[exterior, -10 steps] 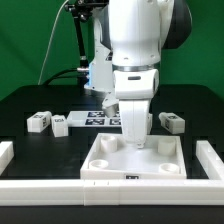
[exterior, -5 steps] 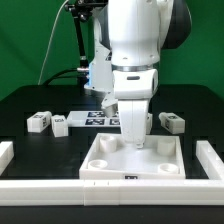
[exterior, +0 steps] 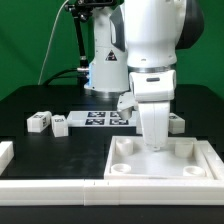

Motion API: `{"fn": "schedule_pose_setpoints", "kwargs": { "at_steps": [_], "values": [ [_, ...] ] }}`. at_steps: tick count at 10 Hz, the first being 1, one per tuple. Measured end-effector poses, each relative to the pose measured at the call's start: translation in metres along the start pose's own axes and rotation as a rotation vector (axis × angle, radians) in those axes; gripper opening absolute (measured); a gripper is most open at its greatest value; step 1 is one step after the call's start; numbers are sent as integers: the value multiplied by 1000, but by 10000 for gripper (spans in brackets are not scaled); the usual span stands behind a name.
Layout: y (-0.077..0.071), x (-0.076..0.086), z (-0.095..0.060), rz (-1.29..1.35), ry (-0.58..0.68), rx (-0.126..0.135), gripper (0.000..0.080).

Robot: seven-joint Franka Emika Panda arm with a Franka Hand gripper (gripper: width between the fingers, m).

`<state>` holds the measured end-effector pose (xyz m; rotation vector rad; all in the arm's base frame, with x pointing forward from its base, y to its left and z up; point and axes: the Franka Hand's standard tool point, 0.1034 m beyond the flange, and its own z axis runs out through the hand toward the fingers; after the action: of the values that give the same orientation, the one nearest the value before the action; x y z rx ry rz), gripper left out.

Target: Assemble one leg

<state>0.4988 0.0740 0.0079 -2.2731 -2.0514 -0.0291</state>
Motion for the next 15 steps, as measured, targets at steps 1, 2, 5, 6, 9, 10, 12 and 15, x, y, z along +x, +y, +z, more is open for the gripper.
{"fn": "schedule_pose_setpoints", "kwargs": {
  "at_steps": [1,2,5,6,9,10,12,15],
  "values": [
    [0,0,0,6,-1,3,61],
    [0,0,0,7,-1,3,61],
    [0,-1,0,8,-1,3,147],
    [0,-1,0,9,-1,3,353],
    [0,-2,0,10,0,3,524],
    [0,-2,1,10,0,3,623],
    [0,-2,1,11,0,3,648],
    [-1,0,-5,52,-1,-4,649]
  ]
}}
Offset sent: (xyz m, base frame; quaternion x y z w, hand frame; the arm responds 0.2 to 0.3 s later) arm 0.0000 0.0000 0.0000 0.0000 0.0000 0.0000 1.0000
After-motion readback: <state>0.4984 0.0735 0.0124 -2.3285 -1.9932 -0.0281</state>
